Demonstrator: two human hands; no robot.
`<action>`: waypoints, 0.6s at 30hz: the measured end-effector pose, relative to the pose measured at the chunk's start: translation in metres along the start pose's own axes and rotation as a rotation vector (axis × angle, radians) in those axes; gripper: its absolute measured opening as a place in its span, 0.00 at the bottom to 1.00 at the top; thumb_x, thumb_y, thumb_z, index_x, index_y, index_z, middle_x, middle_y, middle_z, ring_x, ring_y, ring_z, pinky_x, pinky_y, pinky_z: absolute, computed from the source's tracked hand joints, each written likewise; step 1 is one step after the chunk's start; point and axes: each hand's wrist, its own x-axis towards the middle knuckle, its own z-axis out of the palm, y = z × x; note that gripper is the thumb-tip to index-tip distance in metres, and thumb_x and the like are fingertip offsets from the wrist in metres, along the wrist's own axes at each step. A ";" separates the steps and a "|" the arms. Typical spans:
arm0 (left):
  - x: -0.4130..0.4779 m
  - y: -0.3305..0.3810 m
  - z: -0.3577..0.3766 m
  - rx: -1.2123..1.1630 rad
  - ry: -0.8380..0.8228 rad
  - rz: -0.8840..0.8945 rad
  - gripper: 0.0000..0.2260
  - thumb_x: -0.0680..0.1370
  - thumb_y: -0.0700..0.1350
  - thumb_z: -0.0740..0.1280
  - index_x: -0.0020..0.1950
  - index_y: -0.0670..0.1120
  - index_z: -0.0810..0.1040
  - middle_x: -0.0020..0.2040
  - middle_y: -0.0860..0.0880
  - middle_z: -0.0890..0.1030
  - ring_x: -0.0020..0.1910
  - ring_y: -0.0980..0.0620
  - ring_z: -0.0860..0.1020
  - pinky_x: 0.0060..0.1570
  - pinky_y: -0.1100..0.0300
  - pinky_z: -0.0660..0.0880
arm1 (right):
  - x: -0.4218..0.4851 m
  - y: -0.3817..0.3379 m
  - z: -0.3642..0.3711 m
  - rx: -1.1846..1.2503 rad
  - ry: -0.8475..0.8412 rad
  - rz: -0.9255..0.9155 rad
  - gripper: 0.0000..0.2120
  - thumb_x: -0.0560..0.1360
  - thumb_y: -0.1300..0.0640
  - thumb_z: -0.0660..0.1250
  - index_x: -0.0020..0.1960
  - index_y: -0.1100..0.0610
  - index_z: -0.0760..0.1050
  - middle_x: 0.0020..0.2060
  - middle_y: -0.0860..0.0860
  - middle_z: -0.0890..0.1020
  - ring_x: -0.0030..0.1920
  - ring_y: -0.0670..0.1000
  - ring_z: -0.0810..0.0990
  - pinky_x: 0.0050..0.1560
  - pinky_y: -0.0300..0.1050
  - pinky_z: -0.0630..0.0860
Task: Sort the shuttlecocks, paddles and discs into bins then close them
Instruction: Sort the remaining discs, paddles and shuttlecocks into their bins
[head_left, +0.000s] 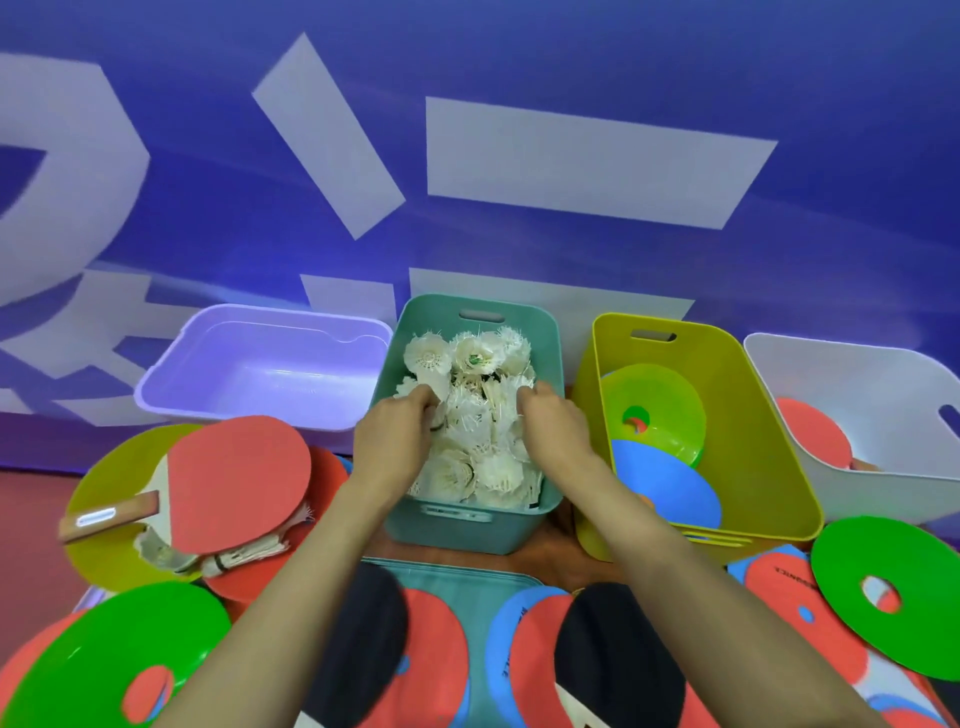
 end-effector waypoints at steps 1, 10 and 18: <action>0.002 0.000 0.001 0.033 -0.059 0.015 0.07 0.79 0.43 0.60 0.53 0.46 0.76 0.46 0.44 0.82 0.47 0.40 0.77 0.37 0.56 0.65 | 0.003 0.001 -0.001 -0.013 0.025 -0.004 0.12 0.75 0.67 0.58 0.57 0.60 0.72 0.57 0.57 0.75 0.54 0.60 0.77 0.46 0.49 0.72; 0.008 -0.005 0.013 -0.102 -0.108 -0.021 0.05 0.77 0.40 0.61 0.48 0.48 0.75 0.42 0.46 0.82 0.41 0.41 0.78 0.40 0.50 0.74 | 0.015 0.012 0.016 -0.050 0.062 -0.008 0.13 0.72 0.66 0.60 0.52 0.55 0.77 0.50 0.53 0.80 0.52 0.55 0.78 0.55 0.47 0.65; 0.016 -0.011 0.028 -0.018 -0.456 -0.148 0.09 0.75 0.37 0.59 0.47 0.45 0.78 0.50 0.46 0.81 0.51 0.45 0.77 0.49 0.53 0.75 | 0.012 0.020 0.015 -0.015 0.042 -0.005 0.17 0.74 0.65 0.60 0.60 0.53 0.75 0.55 0.51 0.79 0.61 0.54 0.71 0.69 0.55 0.55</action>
